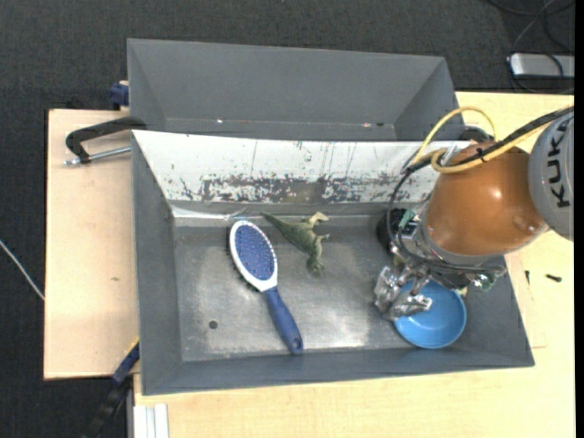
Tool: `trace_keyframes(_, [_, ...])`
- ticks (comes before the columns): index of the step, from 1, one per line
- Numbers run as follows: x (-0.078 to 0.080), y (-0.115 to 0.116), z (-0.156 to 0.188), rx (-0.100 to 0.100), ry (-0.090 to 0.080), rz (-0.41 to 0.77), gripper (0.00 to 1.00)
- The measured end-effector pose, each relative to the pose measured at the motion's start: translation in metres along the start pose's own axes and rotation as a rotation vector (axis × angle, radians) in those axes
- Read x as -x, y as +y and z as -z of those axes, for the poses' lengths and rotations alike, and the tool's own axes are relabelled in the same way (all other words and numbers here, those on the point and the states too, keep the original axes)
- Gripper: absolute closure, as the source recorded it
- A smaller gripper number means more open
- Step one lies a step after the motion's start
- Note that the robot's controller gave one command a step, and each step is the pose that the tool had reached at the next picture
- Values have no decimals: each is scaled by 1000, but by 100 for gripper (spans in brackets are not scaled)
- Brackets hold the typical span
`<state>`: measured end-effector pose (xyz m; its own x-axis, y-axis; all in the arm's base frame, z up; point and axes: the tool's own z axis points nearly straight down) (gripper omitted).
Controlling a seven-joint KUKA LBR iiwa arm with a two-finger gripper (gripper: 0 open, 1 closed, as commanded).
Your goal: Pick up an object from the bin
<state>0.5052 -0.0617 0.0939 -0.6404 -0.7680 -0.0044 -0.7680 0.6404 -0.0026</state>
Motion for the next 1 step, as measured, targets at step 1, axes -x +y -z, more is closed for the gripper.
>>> trace_keyframes(1, [-17,-18,155,-10,-4,-17,100])
